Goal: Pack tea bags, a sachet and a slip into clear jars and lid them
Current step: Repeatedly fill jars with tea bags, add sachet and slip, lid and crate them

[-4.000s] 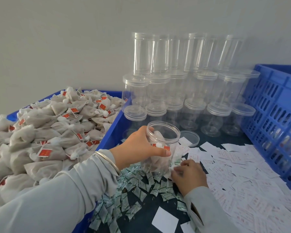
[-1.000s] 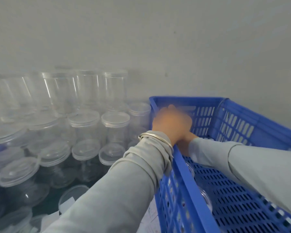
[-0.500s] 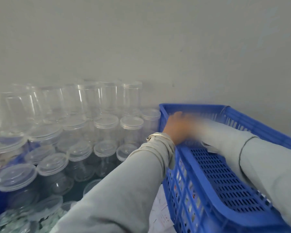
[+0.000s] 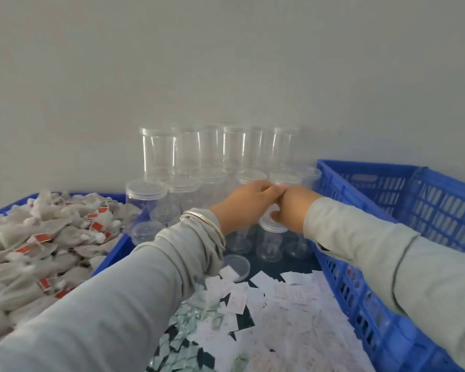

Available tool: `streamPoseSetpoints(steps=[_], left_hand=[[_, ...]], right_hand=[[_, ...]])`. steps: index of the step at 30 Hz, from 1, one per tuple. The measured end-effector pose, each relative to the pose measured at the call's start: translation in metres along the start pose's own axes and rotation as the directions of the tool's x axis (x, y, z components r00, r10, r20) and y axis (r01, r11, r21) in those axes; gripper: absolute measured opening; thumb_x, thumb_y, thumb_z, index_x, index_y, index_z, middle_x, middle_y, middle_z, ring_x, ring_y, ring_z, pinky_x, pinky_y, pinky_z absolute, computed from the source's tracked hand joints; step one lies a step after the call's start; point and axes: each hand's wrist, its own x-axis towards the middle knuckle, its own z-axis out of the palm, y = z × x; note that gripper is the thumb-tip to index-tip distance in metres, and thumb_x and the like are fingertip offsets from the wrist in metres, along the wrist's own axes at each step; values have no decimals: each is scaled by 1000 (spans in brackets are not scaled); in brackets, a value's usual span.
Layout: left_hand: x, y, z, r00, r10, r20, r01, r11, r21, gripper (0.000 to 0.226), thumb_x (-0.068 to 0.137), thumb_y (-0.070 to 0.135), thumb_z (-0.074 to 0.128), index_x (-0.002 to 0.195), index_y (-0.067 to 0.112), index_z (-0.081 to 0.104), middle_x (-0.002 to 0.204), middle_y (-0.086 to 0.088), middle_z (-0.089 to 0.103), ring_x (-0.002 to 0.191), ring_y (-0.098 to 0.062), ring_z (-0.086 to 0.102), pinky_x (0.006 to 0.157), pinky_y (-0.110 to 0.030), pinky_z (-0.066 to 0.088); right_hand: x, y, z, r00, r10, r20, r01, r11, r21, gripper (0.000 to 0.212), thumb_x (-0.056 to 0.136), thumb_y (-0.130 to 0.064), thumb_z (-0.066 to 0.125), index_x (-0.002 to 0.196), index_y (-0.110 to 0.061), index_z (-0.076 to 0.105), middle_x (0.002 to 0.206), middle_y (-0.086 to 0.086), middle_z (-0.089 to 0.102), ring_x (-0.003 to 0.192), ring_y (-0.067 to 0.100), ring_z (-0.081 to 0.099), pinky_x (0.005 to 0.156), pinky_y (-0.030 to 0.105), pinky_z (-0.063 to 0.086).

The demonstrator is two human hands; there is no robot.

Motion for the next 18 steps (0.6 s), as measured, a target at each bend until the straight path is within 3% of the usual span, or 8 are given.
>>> streamPoseSetpoints(steps=[3, 5, 7, 10, 13, 16, 18], left_hand=[[-39, -56, -38, 990, -116, -75, 118, 993, 20, 17, 96, 31, 49, 94, 22, 63, 101, -5, 68, 98, -26, 64, 87, -38, 51], [-65, -93, -57, 974, -170, -150, 183, 980, 74, 16, 94, 29, 53, 102, 21, 64, 95, 5, 67, 88, -12, 64, 75, -23, 50], [-91, -123, -71, 949, -207, -239, 234, 968, 90, 8, 93, 27, 56, 99, 27, 62, 88, 17, 62, 80, 7, 55, 64, -8, 39], [-125, -154, -86, 892, -229, -391, 273, 960, 60, 17, 90, 20, 59, 85, 36, 59, 85, 21, 62, 79, 8, 55, 61, -7, 38], [-146, -174, -99, 790, -245, -562, 276, 961, -31, 25, 88, 13, 58, 81, 37, 59, 84, 16, 64, 74, 8, 57, 57, -5, 39], [-150, -186, -109, 676, -295, -675, 251, 954, -165, 28, 89, 10, 56, 77, 36, 59, 81, 12, 65, 72, 1, 58, 55, -8, 39], [-148, -189, -115, 653, -290, -699, 247, 955, -166, 28, 88, 12, 56, 76, 37, 57, 78, 11, 64, 68, 2, 57, 53, -10, 38]], right_hand=[[-1, -47, 35, 991, -64, 118, 72, 995, -66, 28, 88, -23, 52, 113, -19, 63, 108, 8, 65, 96, 30, 62, 79, 35, 49], [2, -72, 60, 983, -93, 157, 102, 993, -51, 30, 90, -19, 51, 118, -17, 63, 114, 9, 64, 100, 30, 61, 81, 33, 46], [3, -88, 83, 982, -90, 168, 83, 995, 51, 35, 92, -20, 49, 126, -18, 58, 127, 8, 59, 111, 28, 57, 87, 31, 44], [5, -121, 115, 988, -56, 145, 15, 962, 274, 45, 94, -27, 53, 137, -17, 48, 139, 5, 49, 125, 23, 49, 100, 30, 39], [17, -164, 129, 999, 7, 53, -34, 849, 528, 57, 90, -33, 61, 139, -11, 43, 140, 9, 46, 127, 24, 45, 102, 29, 35], [36, -206, 135, 987, 160, -27, -87, 664, 742, 76, 78, -38, 73, 139, -6, 40, 138, 14, 45, 126, 27, 44, 105, 32, 35], [50, -229, 136, 962, 270, -45, -126, 583, 802, 90, 73, -45, 76, 142, -7, 34, 141, 14, 40, 129, 28, 39, 107, 34, 32]])
